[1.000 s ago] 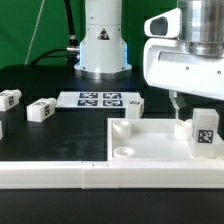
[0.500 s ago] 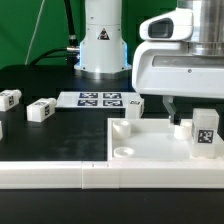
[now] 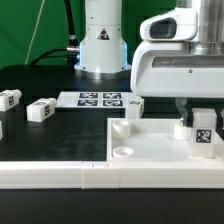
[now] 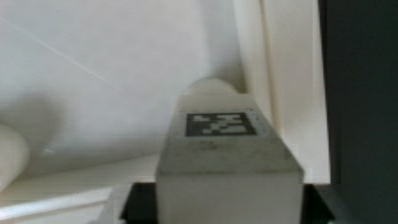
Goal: Assemble one leg
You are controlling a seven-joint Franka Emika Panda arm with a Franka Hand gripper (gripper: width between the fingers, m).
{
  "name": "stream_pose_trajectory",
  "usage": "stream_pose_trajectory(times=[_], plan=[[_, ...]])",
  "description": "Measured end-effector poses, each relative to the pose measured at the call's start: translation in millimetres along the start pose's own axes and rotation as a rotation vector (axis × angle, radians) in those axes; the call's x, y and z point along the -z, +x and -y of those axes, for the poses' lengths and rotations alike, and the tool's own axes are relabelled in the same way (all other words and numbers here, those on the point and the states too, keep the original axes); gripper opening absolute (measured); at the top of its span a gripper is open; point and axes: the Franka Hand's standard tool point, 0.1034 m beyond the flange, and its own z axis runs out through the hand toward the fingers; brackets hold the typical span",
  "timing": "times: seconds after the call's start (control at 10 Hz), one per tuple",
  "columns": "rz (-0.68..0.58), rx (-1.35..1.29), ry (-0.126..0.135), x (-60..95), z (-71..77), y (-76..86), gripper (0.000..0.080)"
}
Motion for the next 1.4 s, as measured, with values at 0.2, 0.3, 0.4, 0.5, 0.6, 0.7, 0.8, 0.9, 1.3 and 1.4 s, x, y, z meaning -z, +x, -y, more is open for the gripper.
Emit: stream_pose_trajectory(times=[0.2, 0.3, 0.4, 0.5, 0.6, 0.7, 0.8, 0.9, 1.3, 1.4], plan=[[0.000, -0.002, 0.000, 0.0, -0.1, 0.1, 0.0290], [0.003, -0.175, 0.007, -0.1, 0.0, -0.2, 0.0290], [0.004, -0.284, 0.006, -0.4, 0.0, -0.5, 0.0290], [0.004, -0.404, 0.009, -0.6, -0.6, -0.5, 0.0290], [0.006, -0.601, 0.017, -0.5, -2.4, -0.4, 0.0290], [0.006, -0.640, 0.017, -0.5, -2.7, -0.4, 0.0290], [0.008, -0.789, 0.017, -0.6, -2.9, -0.8, 0.0290], [0.010, -0.912, 0.017, -0.6, -3.4, -1.0, 0.0290], [0.020, -1.391, 0.023, -0.5, -3.1, -2.6, 0.0290], [0.020, -1.493, 0.022, -0.4, -2.8, -2.7, 0.0291]])
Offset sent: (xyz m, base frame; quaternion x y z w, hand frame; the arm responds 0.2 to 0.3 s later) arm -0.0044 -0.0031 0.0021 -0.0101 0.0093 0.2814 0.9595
